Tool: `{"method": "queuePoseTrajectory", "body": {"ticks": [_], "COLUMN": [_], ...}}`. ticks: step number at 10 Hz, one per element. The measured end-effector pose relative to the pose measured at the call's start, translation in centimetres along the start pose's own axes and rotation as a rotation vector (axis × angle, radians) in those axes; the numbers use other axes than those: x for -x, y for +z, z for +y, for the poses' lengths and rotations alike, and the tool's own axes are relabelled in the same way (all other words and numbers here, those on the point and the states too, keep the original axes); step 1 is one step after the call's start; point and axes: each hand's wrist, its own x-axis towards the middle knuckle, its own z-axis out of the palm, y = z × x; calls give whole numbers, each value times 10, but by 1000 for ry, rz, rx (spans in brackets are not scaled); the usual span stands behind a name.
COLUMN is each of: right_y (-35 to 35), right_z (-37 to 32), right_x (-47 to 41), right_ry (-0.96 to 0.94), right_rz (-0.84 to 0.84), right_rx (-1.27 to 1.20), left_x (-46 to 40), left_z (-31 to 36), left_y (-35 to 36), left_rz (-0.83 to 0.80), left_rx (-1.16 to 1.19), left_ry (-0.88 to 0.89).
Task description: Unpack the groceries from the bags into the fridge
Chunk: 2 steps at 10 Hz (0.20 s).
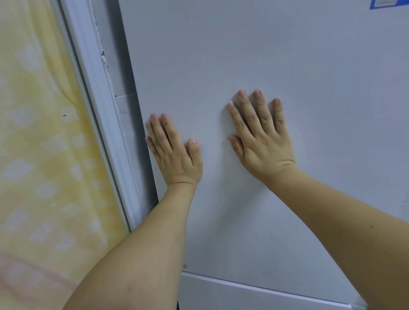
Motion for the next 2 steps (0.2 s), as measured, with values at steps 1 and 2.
{"method": "queuePoseTrajectory", "body": {"ticks": [1, 2], "right_y": [-8, -24], "right_z": [1, 2], "right_x": [-2, -3], "right_ry": [22, 70], "right_rz": [-43, -102], "right_rx": [-67, -143], "left_x": [2, 0], "left_z": [-2, 5], "left_y": [-12, -27], "left_rz": [-77, -136], "left_rx": [-55, -66], "left_ry": [24, 2]}}
